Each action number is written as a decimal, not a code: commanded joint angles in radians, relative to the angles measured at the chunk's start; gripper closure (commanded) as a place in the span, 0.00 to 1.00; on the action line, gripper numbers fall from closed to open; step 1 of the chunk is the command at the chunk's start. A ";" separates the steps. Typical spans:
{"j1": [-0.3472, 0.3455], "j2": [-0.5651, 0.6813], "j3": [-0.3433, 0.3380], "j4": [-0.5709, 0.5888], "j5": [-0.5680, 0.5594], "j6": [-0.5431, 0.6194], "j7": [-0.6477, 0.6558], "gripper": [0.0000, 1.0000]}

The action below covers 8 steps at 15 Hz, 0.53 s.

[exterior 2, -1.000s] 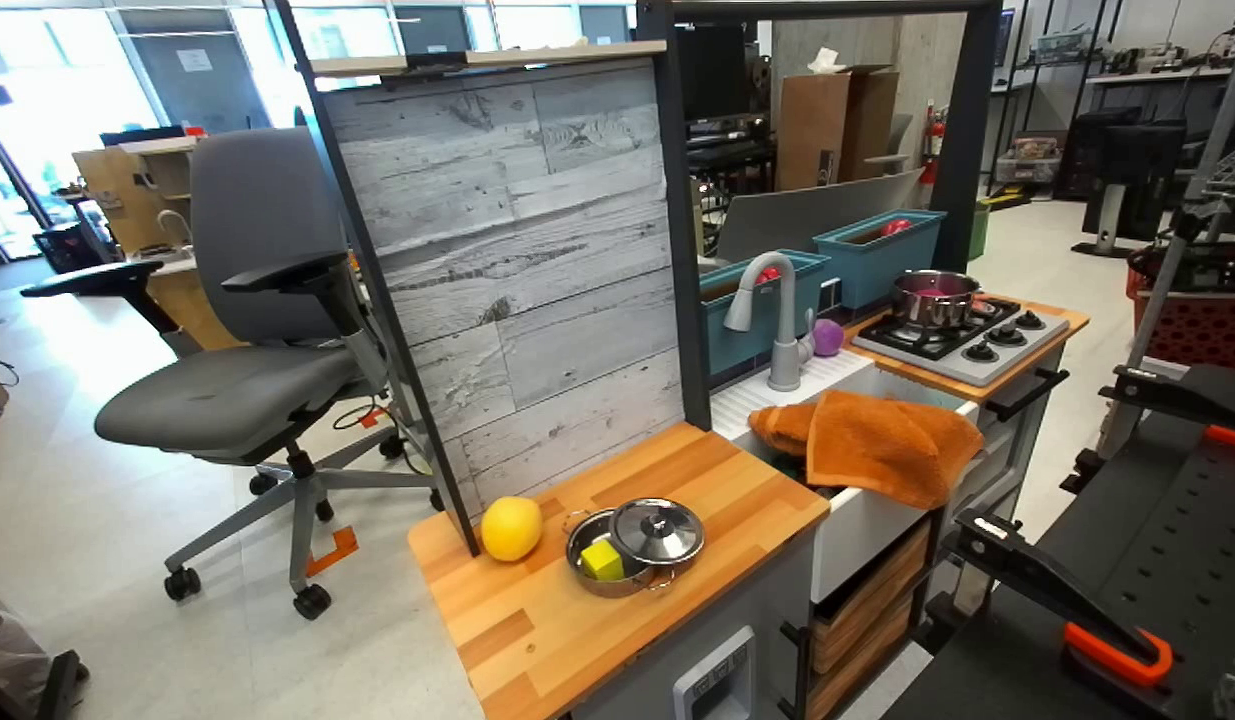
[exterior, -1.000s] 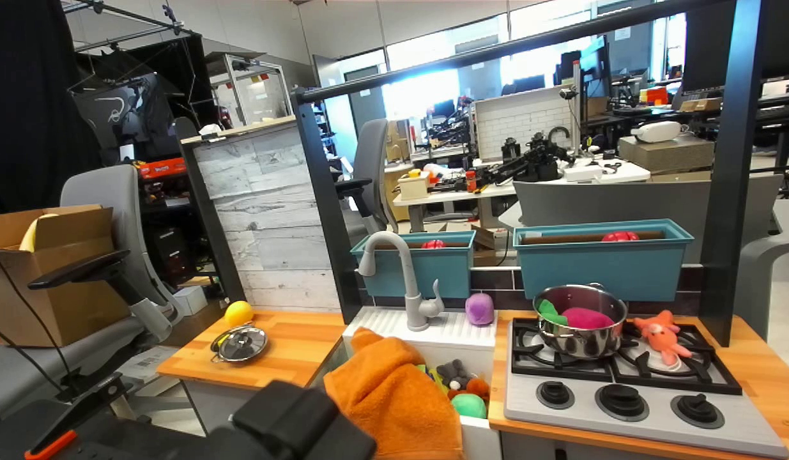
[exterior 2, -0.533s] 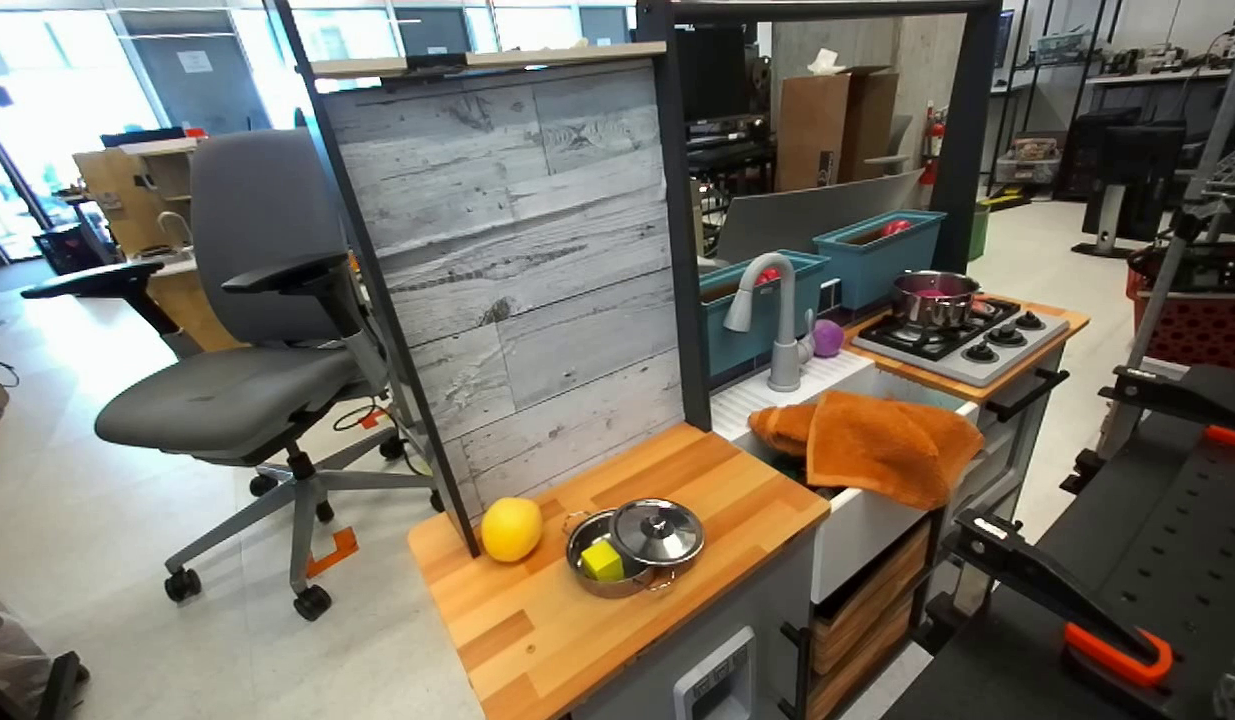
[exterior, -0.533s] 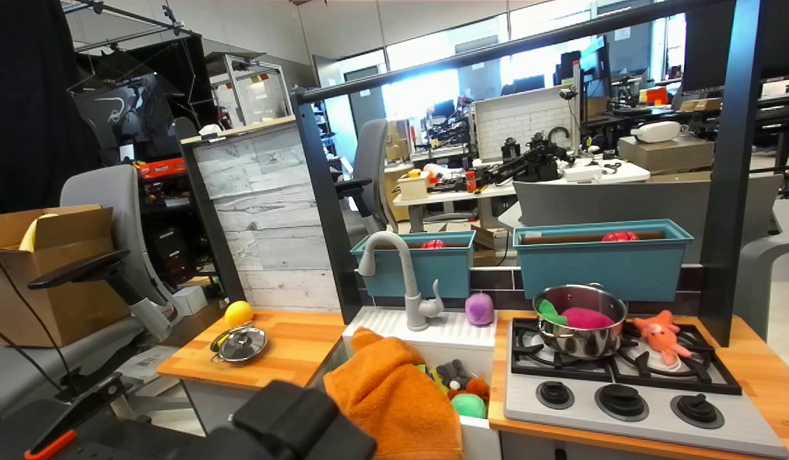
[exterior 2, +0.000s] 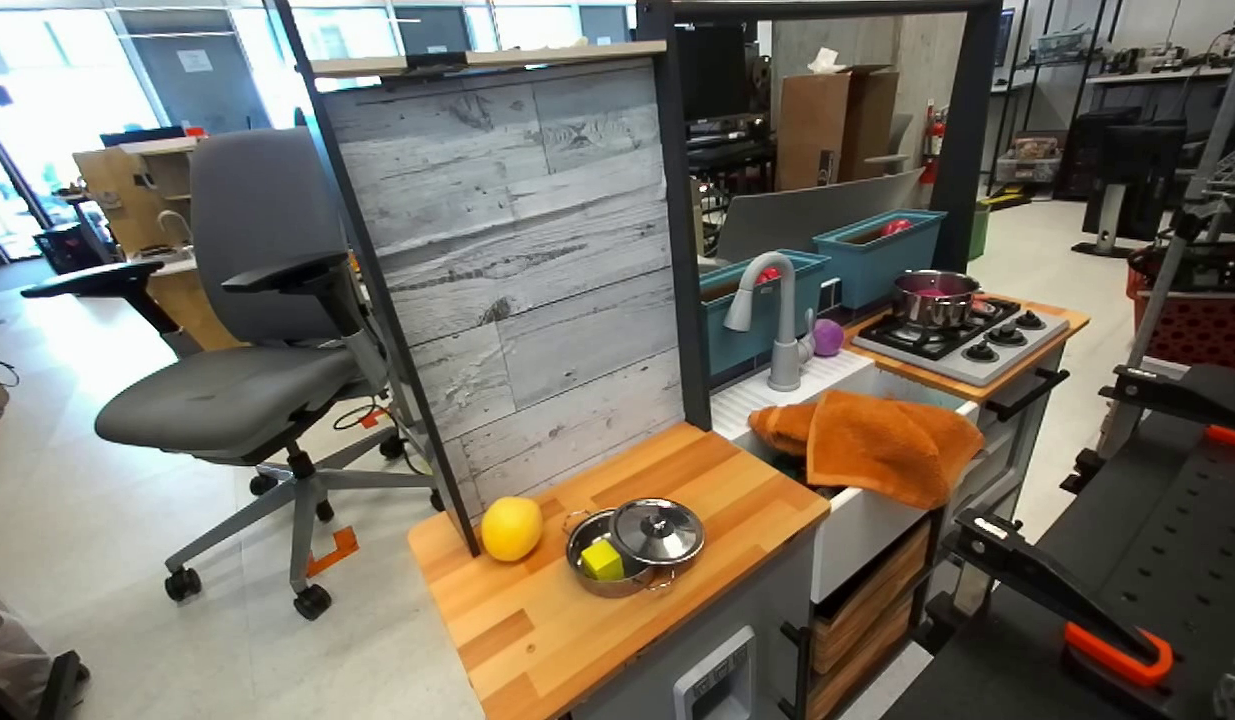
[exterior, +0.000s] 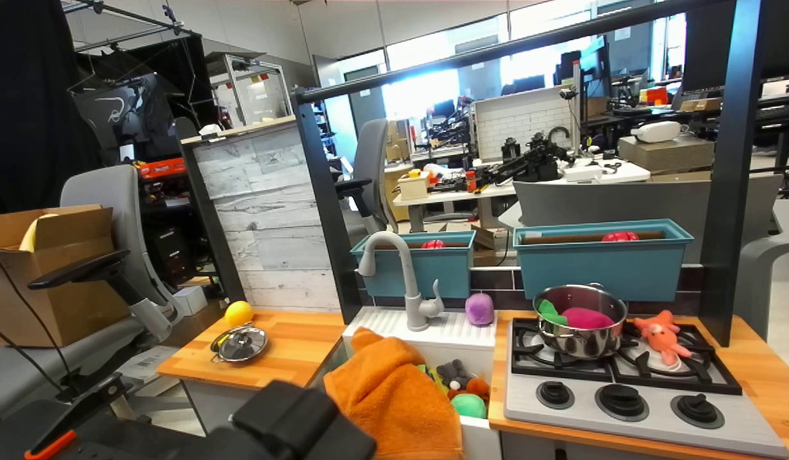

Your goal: Remove the green plush toy from the sink and put it in the silver pot

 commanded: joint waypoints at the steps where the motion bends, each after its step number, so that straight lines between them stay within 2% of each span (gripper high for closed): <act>1: -0.024 0.027 -0.008 0.017 -0.006 0.010 -0.015 0.00; 8: -0.131 0.226 -0.140 0.123 -0.017 0.070 -0.105 0.00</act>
